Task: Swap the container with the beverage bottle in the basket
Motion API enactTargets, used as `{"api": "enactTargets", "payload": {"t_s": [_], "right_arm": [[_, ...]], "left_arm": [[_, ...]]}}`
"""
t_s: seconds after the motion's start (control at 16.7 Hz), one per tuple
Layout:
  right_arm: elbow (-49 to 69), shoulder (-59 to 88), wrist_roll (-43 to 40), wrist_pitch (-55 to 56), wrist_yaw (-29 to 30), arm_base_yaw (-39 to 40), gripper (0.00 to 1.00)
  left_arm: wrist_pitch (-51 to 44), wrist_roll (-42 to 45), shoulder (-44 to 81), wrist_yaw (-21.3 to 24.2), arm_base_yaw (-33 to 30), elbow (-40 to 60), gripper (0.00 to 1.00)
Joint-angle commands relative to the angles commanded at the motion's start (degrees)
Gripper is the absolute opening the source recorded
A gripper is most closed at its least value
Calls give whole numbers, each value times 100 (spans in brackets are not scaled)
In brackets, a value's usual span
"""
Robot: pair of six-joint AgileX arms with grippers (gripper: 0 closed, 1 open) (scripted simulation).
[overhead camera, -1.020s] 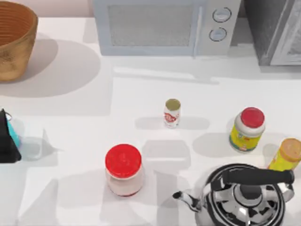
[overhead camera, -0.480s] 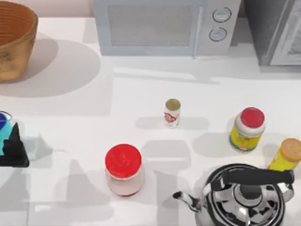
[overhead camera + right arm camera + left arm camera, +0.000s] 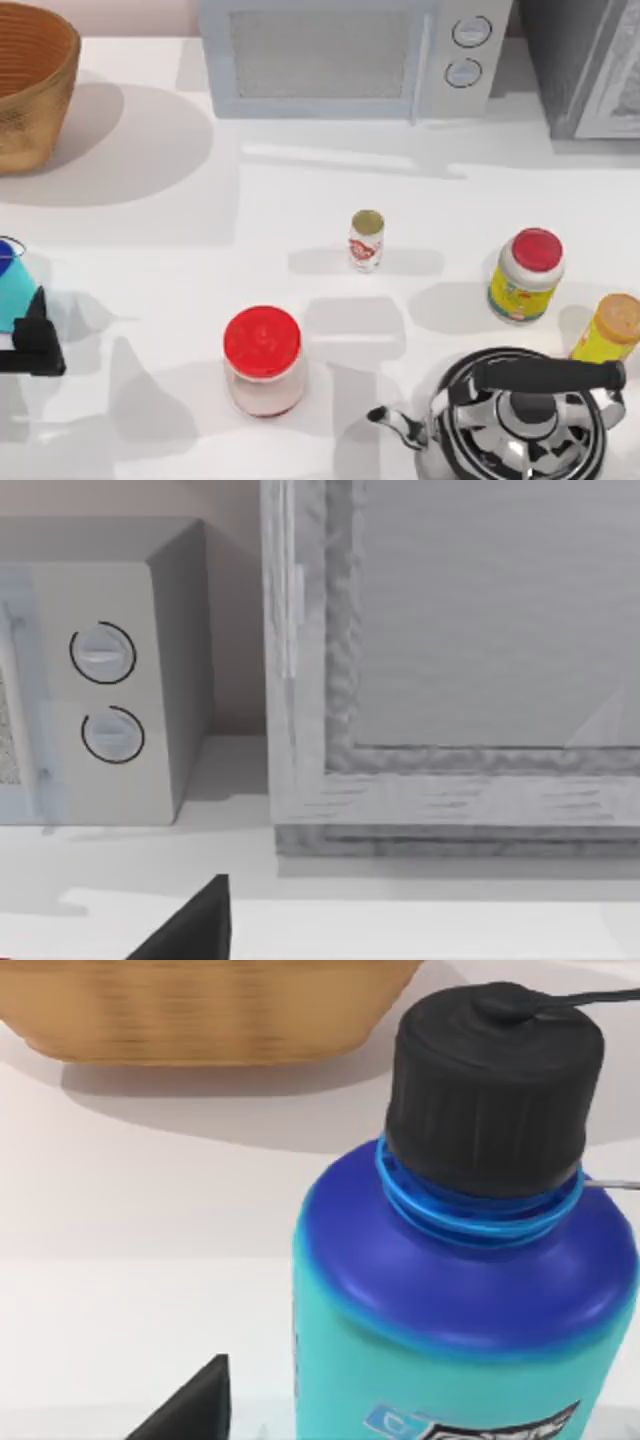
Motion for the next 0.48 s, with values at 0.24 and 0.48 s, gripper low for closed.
{"api": "enactTargets", "payload": {"t_s": [0.24, 0.48], "right_arm": [[0, 0, 0, 0, 0, 0, 100], [0, 0, 0, 0, 0, 0, 100]], "left_arm": [[-10, -3, -9, -5, -21, 18, 100], [13, -33, 386, -97, -110, 380, 100]]}}
